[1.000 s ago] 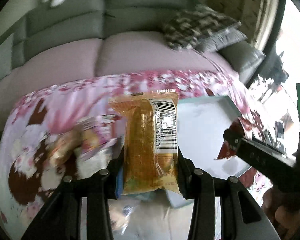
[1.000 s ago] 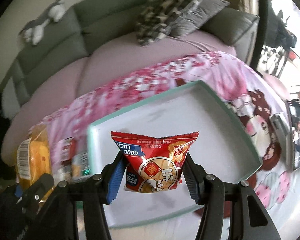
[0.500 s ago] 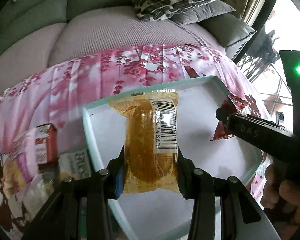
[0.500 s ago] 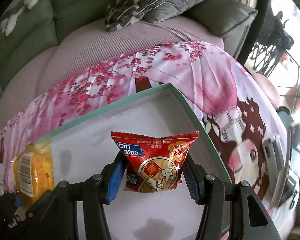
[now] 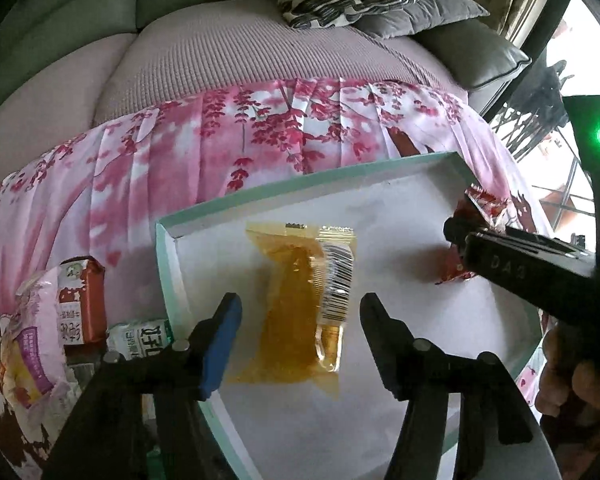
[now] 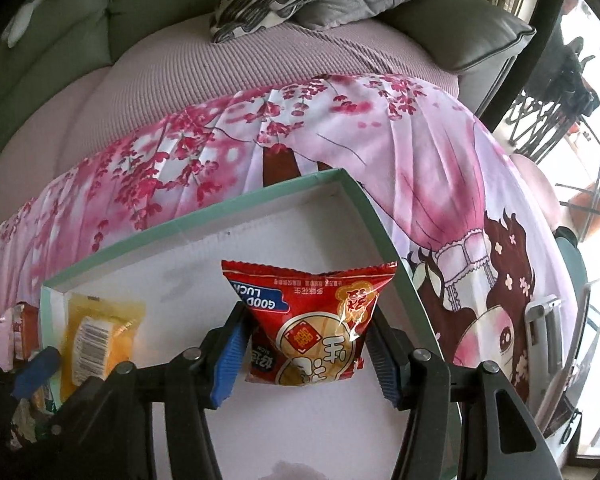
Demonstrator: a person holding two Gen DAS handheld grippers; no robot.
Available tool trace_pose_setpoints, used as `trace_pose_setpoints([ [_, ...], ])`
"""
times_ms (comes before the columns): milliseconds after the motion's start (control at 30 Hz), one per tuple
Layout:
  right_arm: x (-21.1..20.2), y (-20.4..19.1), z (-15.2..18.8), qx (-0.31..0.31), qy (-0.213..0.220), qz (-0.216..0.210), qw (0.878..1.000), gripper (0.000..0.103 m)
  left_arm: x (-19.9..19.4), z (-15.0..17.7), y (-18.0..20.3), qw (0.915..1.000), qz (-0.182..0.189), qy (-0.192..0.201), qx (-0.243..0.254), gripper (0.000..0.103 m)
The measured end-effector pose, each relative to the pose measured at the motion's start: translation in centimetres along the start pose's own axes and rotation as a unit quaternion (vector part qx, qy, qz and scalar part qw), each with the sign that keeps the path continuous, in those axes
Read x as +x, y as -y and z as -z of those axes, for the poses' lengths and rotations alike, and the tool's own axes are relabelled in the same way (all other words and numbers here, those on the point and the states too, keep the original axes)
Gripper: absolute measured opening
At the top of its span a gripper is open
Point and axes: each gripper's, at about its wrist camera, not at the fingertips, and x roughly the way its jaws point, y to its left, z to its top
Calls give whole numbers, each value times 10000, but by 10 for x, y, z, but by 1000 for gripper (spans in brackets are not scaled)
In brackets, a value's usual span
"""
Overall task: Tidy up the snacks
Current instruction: 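Carry both bags over the tray and release them inside with both grippers, then move the left gripper back to the pile and grasp the white steamed-bun bag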
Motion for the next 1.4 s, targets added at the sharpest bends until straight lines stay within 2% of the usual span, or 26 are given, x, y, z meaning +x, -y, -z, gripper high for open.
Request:
trace_pose_setpoints([
  [133, -1, 2, 2, -12, -51, 50, 10000, 70, -12, 0, -2, 9998, -178, 74, -27, 63],
  [200, -3, 3, 4, 2, -76, 35, 10000, 71, -18, 1, -3, 9997, -223, 111, -72, 70],
  [233, -4, 3, 6, 2, -77, 40, 10000, 71, -20, 2, -4, 9996, -253, 120, -94, 78],
  [433, -11, 4, 14, -79, -90, 79, 9999, 80, -33, 7, -12, 9984, -468, 193, -252, 80],
  [533, -17, 4, 19, -117, -69, 84, 9999, 84, -41, 10, -18, 9975, -545, 264, -370, 90],
  [733, -30, 1, 31, -153, 1, 26, 9999, 93, -60, 20, -30, 9950, -692, 516, -496, 91],
  [833, -37, -3, 38, -193, 46, 6, 9998, 99, -71, 27, -38, 9935, -745, 651, -570, 101],
  [867, -41, -4, 41, -211, 71, -8, 9998, 103, -76, 30, -41, 9927, -767, 709, -602, 101],
  [1133, -67, -13, 60, -240, 243, -148, 9993, 103, -115, 54, -70, 9857, -837, 1147, -913, 101],
  [1400, -100, -33, 90, -468, 463, -437, 9969, 103, -161, 87, -107, 9743, -1270, 1488, -1117, 101],
])
